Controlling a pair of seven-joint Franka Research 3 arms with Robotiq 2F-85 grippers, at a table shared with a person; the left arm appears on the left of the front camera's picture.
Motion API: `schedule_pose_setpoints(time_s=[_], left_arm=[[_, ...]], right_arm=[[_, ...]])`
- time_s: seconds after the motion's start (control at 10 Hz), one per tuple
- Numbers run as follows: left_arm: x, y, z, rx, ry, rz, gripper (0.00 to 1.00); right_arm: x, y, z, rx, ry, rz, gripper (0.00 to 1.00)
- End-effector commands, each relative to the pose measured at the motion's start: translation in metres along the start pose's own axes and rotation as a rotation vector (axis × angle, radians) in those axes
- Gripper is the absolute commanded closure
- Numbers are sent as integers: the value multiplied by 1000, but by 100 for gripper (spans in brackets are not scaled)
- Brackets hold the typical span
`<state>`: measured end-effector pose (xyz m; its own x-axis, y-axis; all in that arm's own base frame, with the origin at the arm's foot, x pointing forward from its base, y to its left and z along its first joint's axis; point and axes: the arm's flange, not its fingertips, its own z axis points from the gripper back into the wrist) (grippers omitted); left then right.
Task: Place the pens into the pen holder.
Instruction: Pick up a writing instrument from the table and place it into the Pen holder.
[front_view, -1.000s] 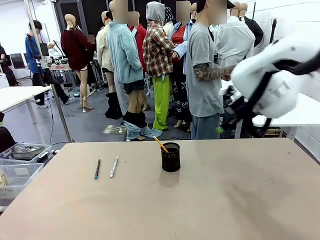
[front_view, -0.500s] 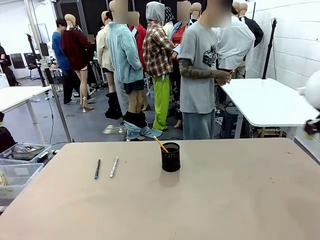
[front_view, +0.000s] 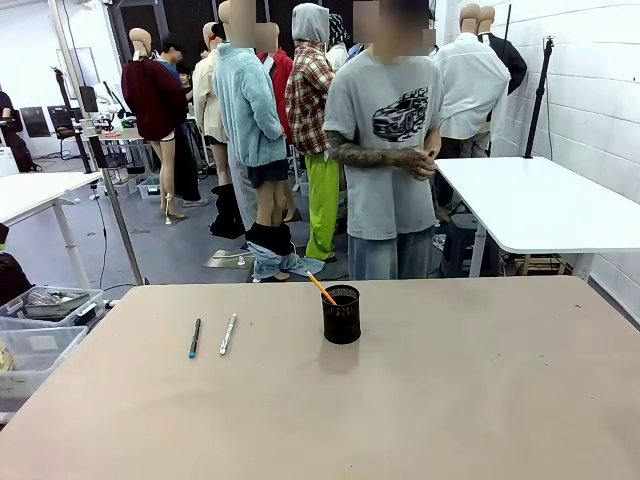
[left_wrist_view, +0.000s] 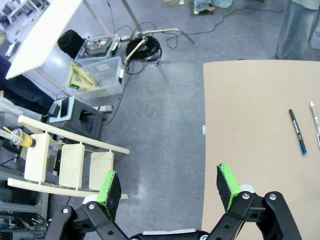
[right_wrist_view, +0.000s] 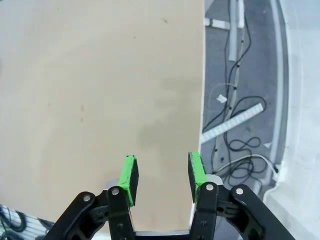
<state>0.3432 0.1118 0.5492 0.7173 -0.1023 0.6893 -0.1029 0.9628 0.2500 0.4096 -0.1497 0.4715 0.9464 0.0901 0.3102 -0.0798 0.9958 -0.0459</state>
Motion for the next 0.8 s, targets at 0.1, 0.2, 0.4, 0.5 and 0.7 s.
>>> schedule_pose_setpoints(time_s=[0.1, 0.2, 0.4, 0.5, 0.7], left_arm=[[0, 0, 0, 0, 0, 0, 0], [7, -12, 11, -107, 22, 30, 0], [52, -65, -24, -130, 169, 87, 0], [76, -103, -54, -145, 232, 56, 0], [90, -158, -82, -247, 350, 61, 0]], right_arm=[[2, -8, 10, -17, -7, -6, 48], [2, -8, 10, -17, -7, -6, 48], [2, -8, 10, -17, -7, -6, 48], [2, -8, 10, -17, -7, -6, 48], [2, -8, 10, -17, -7, -6, 48]])
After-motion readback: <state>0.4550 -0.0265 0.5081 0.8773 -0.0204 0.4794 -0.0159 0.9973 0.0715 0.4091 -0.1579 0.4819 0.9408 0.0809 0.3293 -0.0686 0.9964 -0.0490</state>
